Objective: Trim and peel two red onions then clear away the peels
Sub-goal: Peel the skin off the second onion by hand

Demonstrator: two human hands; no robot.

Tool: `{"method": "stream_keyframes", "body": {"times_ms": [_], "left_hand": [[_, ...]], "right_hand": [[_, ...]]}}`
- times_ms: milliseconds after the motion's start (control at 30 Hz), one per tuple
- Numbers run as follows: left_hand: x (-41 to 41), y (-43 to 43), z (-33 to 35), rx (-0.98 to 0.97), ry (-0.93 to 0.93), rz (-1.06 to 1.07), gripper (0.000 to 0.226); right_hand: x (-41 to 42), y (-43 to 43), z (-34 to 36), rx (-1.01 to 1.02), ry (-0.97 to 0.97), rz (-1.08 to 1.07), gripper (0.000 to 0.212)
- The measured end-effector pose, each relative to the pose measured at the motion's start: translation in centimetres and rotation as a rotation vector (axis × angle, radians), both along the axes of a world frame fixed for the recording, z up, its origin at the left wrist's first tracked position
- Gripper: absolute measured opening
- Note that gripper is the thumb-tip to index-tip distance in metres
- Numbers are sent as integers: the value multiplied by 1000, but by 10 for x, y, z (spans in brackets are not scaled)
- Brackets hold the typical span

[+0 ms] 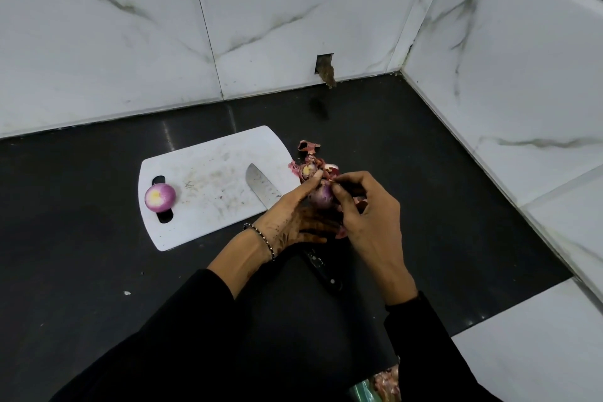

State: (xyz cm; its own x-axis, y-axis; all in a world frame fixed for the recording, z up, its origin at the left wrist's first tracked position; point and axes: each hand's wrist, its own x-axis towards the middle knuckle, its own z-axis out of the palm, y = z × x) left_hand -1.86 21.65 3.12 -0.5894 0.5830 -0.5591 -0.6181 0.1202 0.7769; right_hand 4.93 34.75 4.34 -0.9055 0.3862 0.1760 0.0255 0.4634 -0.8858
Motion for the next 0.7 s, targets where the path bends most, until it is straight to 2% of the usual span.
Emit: {"method": "stream_keyframes", "body": {"times_ms": [267, 433, 700], "left_hand": [[-2, -2, -1, 126, 7, 142, 38], [1, 1, -1, 214, -71, 211, 37], [5, 8, -1, 130, -77, 328, 32]], "right_hand": [[2, 1, 3, -141, -2, -72, 7], [5, -1, 5, -197, 19, -42, 7], [9, 4, -4, -172, 12, 14, 14]]}}
